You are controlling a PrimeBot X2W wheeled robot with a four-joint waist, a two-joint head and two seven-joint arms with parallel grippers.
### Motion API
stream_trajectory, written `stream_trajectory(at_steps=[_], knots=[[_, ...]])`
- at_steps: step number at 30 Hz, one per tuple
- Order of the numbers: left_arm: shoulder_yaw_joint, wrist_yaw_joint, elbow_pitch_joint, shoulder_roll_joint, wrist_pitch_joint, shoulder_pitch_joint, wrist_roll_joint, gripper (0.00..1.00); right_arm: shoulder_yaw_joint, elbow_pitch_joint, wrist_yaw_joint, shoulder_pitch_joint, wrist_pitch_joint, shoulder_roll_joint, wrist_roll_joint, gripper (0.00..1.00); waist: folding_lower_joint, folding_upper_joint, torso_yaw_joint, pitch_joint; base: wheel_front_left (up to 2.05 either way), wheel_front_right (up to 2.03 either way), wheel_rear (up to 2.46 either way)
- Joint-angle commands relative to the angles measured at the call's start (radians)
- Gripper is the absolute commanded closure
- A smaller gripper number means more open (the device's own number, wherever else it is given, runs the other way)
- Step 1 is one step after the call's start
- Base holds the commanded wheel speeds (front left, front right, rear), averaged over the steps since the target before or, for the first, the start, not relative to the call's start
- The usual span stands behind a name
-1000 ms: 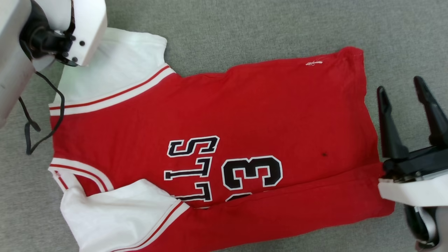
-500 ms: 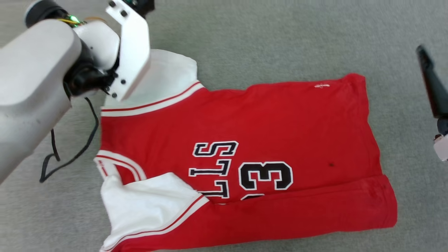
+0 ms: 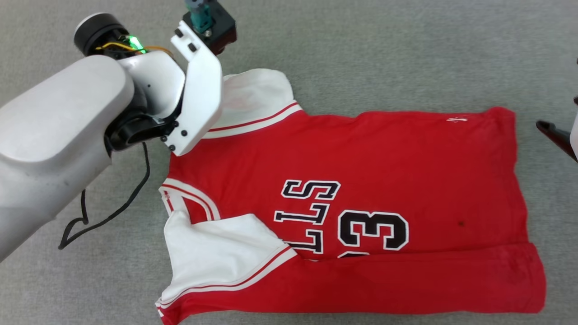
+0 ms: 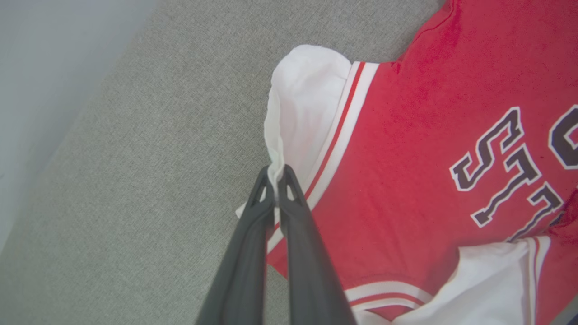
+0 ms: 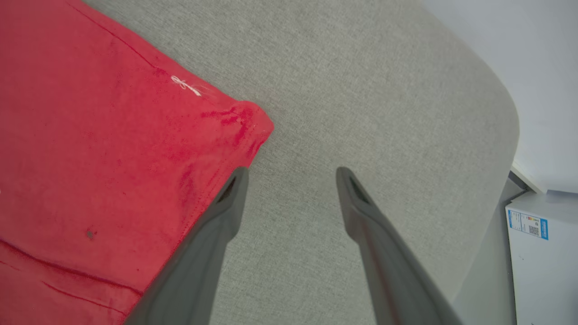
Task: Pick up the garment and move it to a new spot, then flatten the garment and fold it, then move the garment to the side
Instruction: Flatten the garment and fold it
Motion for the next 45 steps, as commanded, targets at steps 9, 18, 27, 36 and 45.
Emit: stream_trajectory(at_steps=[9,18,27,36,45], knots=[[-0.015,0.000,-0.027,-0.038,-0.049,-0.040,0.025,1.00,0.062,0.172,-0.001,-0.146,0.192,0.063,0.079,0.00,0.0000,0.0000,0.065,0.085,0.00,0.00,0.00],[-0.022,0.000,-0.039,-0.049,-0.083,-0.065,0.036,1.00,0.140,0.256,-0.001,-0.092,0.212,0.113,0.112,0.00,0.0000,0.0000,0.089,0.147,0.00,0.00,0.00],[-0.025,0.000,0.006,-0.036,-0.124,-0.032,0.019,1.00,0.187,0.237,0.000,-0.082,0.111,0.118,0.137,1.00,0.0000,0.0000,0.071,0.105,0.00,0.00,0.00],[-0.025,0.000,0.016,-0.012,-0.202,0.051,0.007,1.00,0.207,0.235,-0.001,-0.068,-0.068,0.106,0.145,1.00,0.0000,0.0000,0.065,-0.052,0.00,0.00,0.00],[-0.025,0.000,-0.095,0.072,-0.215,0.200,0.005,1.00,0.211,0.196,-0.001,0.066,-0.218,0.040,0.164,1.00,0.0000,0.0000,0.082,-0.196,0.00,0.00,0.00]])
